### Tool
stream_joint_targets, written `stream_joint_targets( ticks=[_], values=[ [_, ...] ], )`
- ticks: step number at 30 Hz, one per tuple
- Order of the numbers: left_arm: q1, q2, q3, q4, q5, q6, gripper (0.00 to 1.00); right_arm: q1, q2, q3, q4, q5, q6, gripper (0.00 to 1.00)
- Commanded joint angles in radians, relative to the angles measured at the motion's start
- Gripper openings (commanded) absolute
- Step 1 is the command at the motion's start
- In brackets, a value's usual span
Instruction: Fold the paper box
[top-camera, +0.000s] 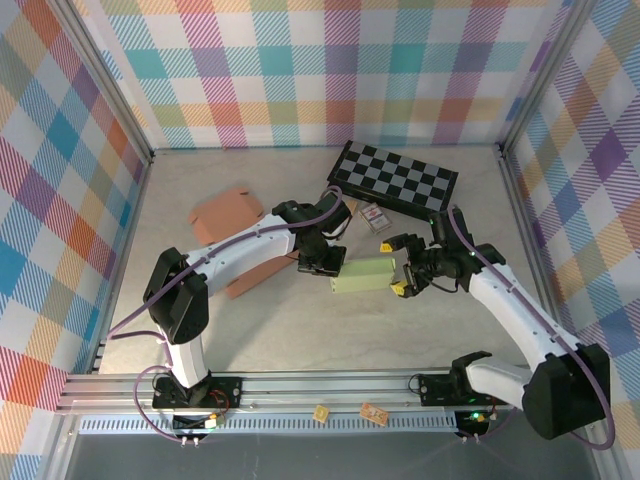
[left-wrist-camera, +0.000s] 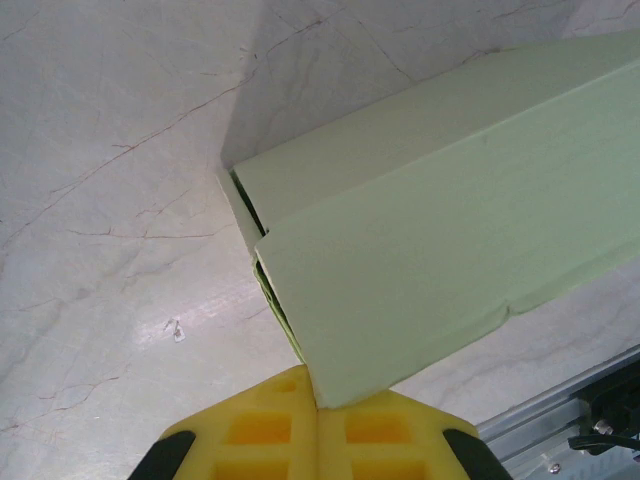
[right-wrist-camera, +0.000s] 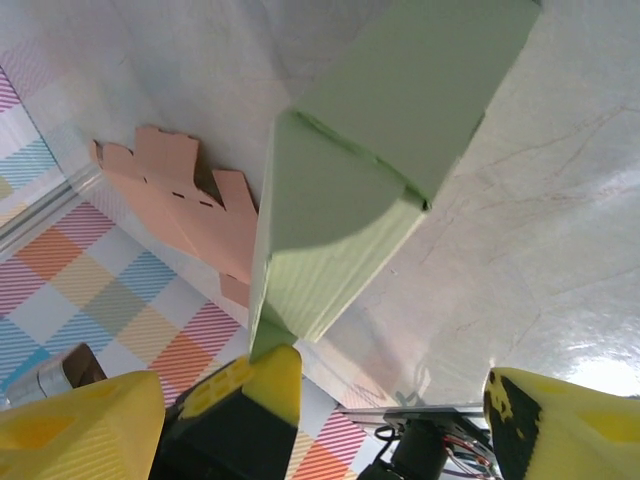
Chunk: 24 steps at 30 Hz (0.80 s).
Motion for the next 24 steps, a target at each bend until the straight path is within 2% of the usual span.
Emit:
stream_joint_targets(
  ticks=[1,17,24],
  values=[
    [-0.014,-0.006,-0.002,-0.017,-0.007,-0.013,0.06,-0.019,0.020,-0.004,0.090,-0.037,0.003,0.80],
    [-0.017,0.000,0.002,-0.010,-0.004,-0.018,0.07,-0.065,0.010,-0.113,0.116,-0.032,-0.095,0.64],
    [-0.018,-0.002,0.000,-0.011,-0.001,-0.021,0.07,-0.069,0.030,-0.110,0.125,-0.021,-0.126,0.56]
  ],
)
